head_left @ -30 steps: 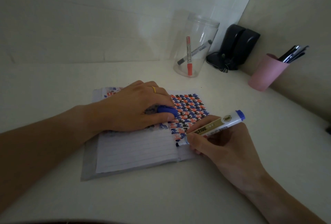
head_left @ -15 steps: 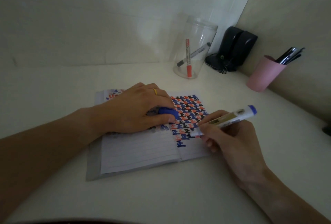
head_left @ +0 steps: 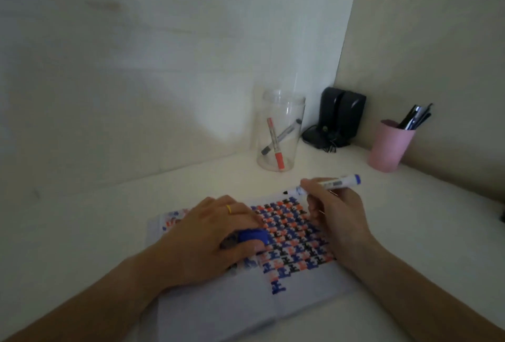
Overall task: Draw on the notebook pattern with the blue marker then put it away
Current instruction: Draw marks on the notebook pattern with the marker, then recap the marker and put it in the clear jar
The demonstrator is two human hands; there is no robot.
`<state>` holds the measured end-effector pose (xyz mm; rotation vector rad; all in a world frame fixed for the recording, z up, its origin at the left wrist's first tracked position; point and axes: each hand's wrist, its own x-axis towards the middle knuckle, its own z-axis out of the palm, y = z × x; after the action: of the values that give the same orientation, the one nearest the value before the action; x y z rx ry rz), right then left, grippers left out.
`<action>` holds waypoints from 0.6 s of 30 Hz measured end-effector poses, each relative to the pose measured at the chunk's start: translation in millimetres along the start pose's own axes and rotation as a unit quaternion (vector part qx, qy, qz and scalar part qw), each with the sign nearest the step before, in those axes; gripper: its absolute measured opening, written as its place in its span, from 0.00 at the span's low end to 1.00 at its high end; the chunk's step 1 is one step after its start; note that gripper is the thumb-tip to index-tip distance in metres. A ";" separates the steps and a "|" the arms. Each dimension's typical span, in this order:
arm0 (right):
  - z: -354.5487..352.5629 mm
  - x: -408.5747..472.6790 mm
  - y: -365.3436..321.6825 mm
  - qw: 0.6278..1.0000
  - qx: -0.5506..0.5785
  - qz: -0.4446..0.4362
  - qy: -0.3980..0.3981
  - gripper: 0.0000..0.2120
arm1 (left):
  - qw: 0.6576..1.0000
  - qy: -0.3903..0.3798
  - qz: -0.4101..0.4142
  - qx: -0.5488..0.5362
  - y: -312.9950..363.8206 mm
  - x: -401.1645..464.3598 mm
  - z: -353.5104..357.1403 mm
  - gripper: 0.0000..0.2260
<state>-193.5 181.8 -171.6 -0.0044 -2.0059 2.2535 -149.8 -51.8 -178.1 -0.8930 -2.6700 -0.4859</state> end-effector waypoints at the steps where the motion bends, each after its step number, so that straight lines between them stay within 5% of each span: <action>1: -2.4 1.5 2.1 1.000 0.003 -0.005 -0.004 0.04 | 1.000 -0.001 -0.001 -0.002 -0.4 0.7 0.1 0.18; 9: -7.7 3.7 3.0 0.995 0.084 -0.017 -0.047 0.10 | 0.985 0.111 -0.087 -0.099 -0.7 0.0 1.1 0.08; 18: -3.9 -0.6 1.5 0.990 0.015 -0.084 -0.111 0.04 | 0.980 0.128 -0.149 -0.040 -7.8 -1.9 -0.4 0.13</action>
<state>-192.8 185.5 -173.5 0.4212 -1.9875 2.2624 -153.1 -58.8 -180.2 -0.4122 -2.5652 -0.7273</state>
